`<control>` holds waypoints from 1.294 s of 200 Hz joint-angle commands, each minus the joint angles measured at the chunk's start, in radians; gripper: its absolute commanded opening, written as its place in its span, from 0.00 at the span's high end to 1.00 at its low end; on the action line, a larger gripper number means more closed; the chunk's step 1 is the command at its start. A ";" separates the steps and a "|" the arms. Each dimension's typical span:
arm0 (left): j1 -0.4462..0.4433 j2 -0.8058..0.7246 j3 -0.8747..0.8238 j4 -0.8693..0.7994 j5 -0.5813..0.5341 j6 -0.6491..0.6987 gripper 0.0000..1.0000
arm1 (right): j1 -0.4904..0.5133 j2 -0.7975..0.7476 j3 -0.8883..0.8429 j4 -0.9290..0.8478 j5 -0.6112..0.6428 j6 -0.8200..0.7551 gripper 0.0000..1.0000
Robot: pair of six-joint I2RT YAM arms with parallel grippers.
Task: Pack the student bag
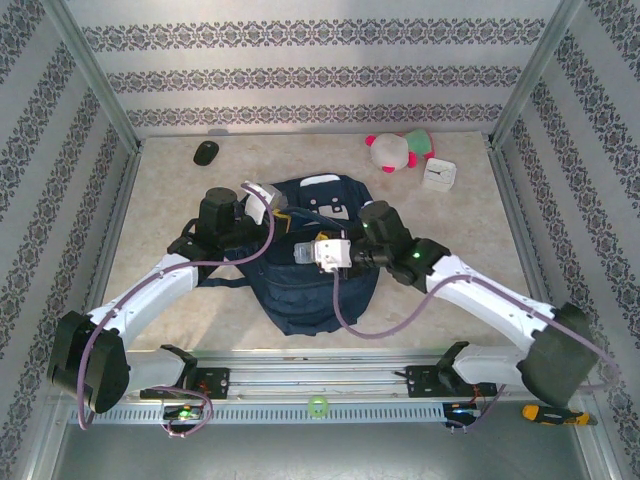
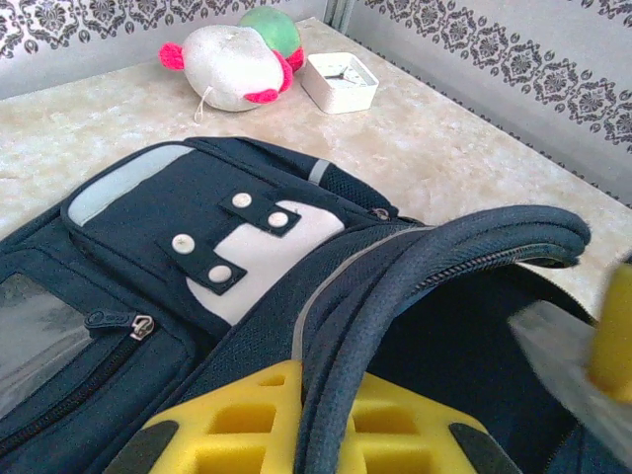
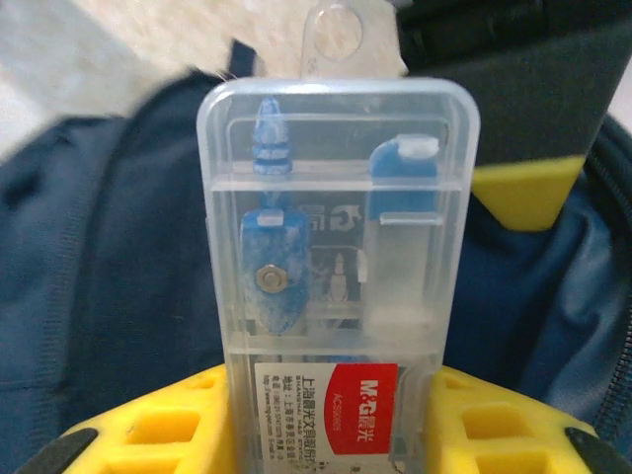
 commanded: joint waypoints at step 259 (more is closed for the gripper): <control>0.011 -0.069 -0.023 0.119 0.240 0.123 0.89 | -0.076 0.137 0.166 0.162 -0.040 0.112 0.52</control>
